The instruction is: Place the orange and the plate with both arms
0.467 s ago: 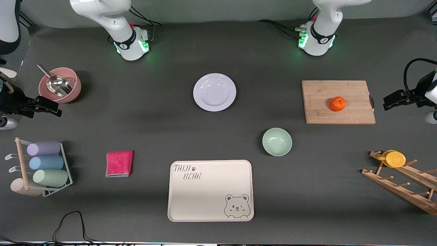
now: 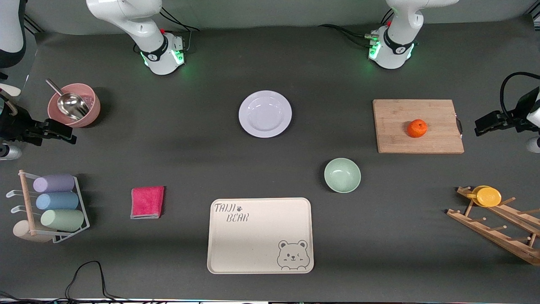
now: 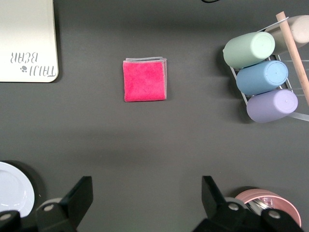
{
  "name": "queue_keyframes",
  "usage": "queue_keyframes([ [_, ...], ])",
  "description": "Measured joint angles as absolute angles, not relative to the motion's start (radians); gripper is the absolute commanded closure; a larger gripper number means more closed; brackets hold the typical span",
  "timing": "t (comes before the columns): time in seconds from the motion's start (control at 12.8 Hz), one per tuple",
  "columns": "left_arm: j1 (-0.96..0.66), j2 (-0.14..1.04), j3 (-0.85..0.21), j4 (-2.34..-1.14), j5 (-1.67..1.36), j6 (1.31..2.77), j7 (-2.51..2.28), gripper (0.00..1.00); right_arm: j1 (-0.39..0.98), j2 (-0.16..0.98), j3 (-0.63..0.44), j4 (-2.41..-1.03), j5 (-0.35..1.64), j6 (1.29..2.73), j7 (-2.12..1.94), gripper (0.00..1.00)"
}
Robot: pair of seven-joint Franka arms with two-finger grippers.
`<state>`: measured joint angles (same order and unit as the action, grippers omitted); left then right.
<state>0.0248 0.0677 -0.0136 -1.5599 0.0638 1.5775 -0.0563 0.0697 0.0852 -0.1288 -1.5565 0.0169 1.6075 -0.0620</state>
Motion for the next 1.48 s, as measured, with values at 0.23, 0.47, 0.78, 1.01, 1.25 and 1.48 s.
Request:
queue_keyframes([
  [0.23,0.022,0.068,-0.014,-1.560,0.064,1.575,-0.056,0.00,0.071,0.085,-0.129,-1.556,0.017,1.607,-0.062,0.00],
  [0.47,0.021,0.068,-0.014,-1.559,0.064,1.521,-0.056,0.00,0.072,0.073,-0.127,-1.564,0.017,1.585,-0.062,0.00],
  [0.78,0.022,0.028,-0.011,-1.551,0.064,1.403,-0.057,0.00,0.081,-0.063,-0.124,-1.707,0.018,1.589,-0.062,0.00],
  [1.01,0.023,-0.120,-0.005,-1.641,0.064,1.348,-0.057,0.00,0.137,-0.183,-0.122,-1.794,0.018,1.589,0.011,0.00],
  [1.25,0.023,-0.265,-0.004,-1.750,0.064,1.325,-0.057,0.00,0.170,-0.240,-0.120,-1.840,0.018,1.589,0.056,0.00],
  [1.48,0.023,-0.291,-0.004,-1.805,0.064,1.327,-0.057,0.00,0.180,-0.249,-0.121,-1.872,0.028,1.587,0.060,0.00],
])
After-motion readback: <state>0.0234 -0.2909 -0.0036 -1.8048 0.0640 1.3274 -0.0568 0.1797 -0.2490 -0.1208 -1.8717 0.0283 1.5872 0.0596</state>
